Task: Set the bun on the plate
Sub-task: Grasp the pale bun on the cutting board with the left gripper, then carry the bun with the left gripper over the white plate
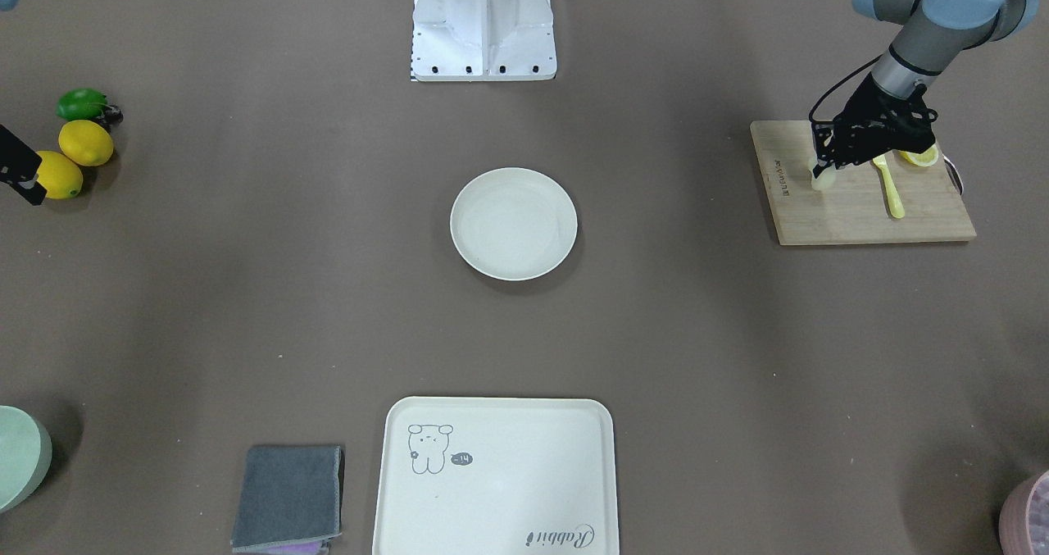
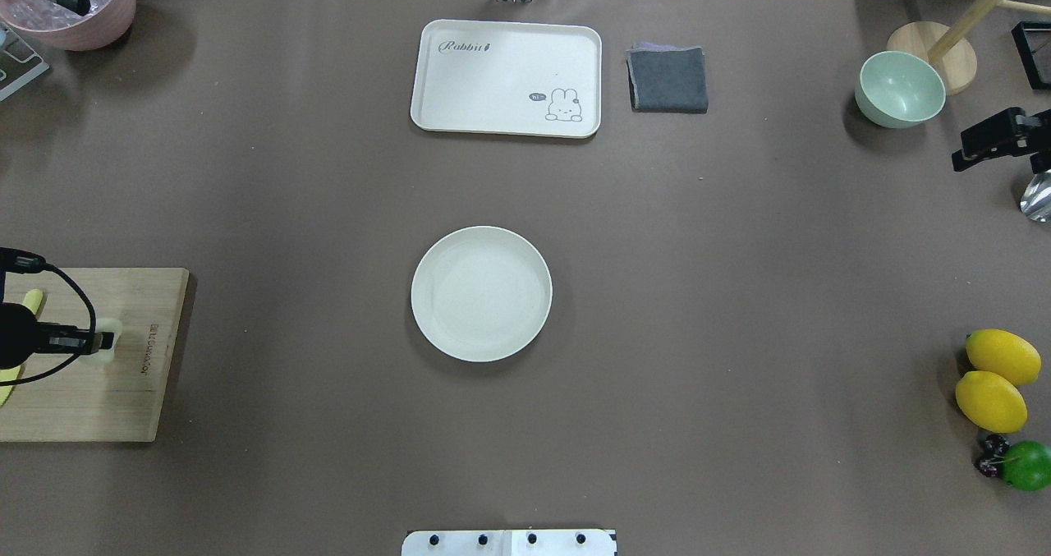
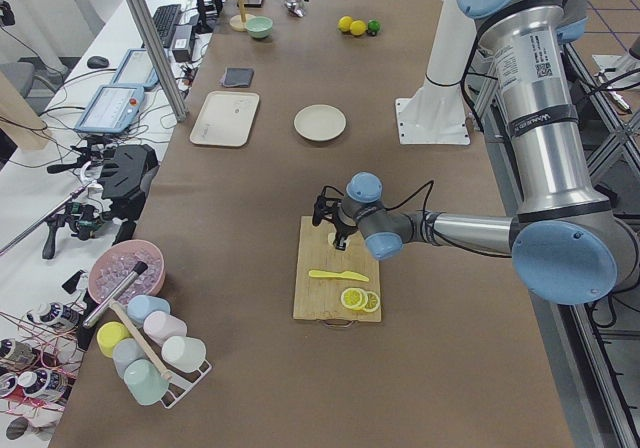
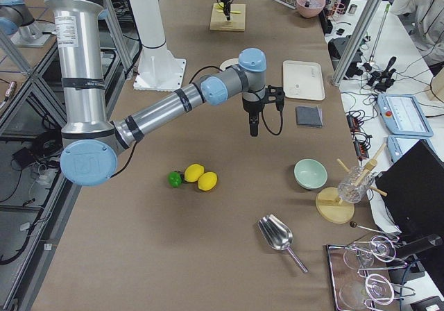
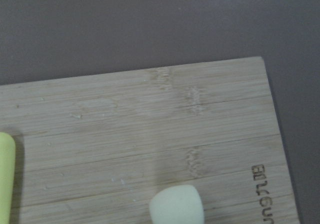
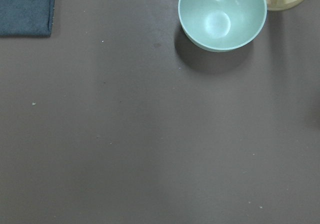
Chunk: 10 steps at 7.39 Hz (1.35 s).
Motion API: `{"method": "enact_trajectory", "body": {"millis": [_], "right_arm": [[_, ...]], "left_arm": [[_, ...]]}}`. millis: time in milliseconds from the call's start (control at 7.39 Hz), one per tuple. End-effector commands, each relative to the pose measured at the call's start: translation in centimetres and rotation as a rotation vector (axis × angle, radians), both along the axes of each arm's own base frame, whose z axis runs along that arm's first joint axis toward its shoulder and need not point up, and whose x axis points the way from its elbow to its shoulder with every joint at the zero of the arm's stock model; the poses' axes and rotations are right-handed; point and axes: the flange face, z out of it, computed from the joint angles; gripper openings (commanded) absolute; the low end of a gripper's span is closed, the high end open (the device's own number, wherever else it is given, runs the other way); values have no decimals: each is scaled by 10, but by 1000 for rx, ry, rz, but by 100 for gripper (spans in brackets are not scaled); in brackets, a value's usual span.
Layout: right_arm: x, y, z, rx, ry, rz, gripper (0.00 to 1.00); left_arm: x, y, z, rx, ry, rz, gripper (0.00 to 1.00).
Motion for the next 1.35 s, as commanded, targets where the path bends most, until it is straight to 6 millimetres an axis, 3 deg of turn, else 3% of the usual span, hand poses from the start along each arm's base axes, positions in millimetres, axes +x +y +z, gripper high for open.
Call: {"method": "enact_trajectory", "body": {"millis": [0,135,406,541,677,812,947,1218], "right_arm": [[68,18,51,14,17,-22,100],[102,28,85,24,27,-40,100],[160,57,153,51,28,-97,100],[179,73,174,66,36,-112,100],[188,83,187,67,37,-120,100],[191,89,192,66,38,-119,100],[192,93,195,62,37,-118,100],[193,99,199,58,37,-115,100]], "left_arm": [[29,-22,-52,32,106,34,0],[49,-39,-81,49,132,35,0],[101,-77,-158,-20,203,-16,0],[129,-97,-193,-60,255,-50,0],[170,-87,-214,-69,281,-13,0],[227,-79,-250,-85,317,-61,0],[271,-70,-278,-90,343,-75,0],[307,-46,-302,-101,372,-90,2]]}}
